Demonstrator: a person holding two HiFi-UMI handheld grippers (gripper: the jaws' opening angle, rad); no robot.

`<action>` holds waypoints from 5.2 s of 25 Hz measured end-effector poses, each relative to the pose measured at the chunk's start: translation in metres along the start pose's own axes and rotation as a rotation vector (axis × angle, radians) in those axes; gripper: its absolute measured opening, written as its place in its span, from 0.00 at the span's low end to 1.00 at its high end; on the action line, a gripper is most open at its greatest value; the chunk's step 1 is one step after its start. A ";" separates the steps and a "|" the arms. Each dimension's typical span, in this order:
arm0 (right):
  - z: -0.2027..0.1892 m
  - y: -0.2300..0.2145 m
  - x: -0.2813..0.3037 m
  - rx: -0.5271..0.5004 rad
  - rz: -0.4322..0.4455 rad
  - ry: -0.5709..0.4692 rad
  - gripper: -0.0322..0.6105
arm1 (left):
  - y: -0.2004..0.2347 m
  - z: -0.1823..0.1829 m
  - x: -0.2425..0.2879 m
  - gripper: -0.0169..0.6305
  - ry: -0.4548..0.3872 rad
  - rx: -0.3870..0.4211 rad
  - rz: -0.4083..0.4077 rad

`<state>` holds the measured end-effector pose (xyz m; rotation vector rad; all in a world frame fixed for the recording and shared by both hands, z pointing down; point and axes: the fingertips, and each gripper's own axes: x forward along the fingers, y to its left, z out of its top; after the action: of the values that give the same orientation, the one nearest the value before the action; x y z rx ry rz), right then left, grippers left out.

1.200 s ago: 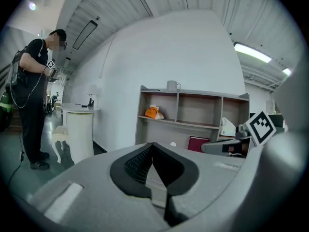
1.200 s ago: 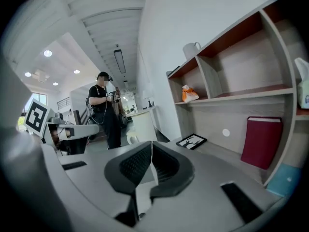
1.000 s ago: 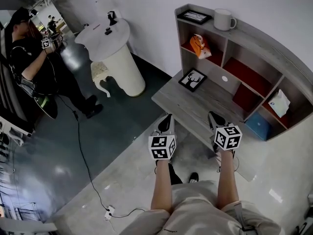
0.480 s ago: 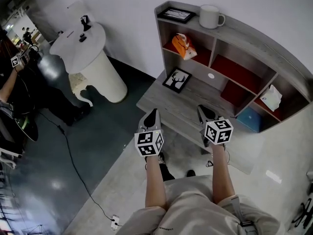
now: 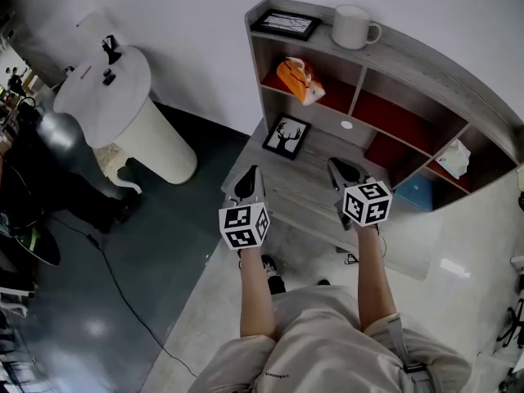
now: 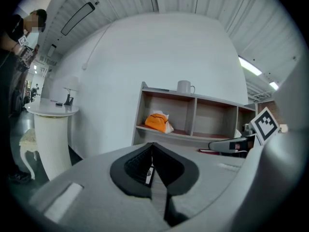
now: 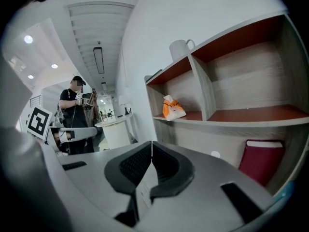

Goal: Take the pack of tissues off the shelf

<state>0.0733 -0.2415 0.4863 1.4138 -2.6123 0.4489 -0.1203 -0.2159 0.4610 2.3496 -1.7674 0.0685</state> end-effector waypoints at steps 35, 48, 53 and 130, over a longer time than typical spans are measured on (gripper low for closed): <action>0.029 0.039 0.068 -0.005 -0.179 -0.113 0.08 | 0.100 0.011 0.060 0.04 0.048 0.007 -0.223; 0.067 -0.008 0.095 -0.010 -0.264 -0.163 0.08 | 0.073 0.040 0.126 0.04 0.054 0.105 -0.322; 0.072 -0.017 0.115 -0.039 -0.267 -0.130 0.08 | 0.054 0.040 0.150 0.04 0.063 0.129 -0.378; 0.110 -0.063 0.185 -0.262 -0.493 -0.080 0.09 | 0.085 0.017 0.234 0.04 0.151 0.113 -0.361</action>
<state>0.0267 -0.4561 0.4427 1.9155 -2.1551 -0.0119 -0.1363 -0.4634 0.4922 2.6260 -1.2814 0.2896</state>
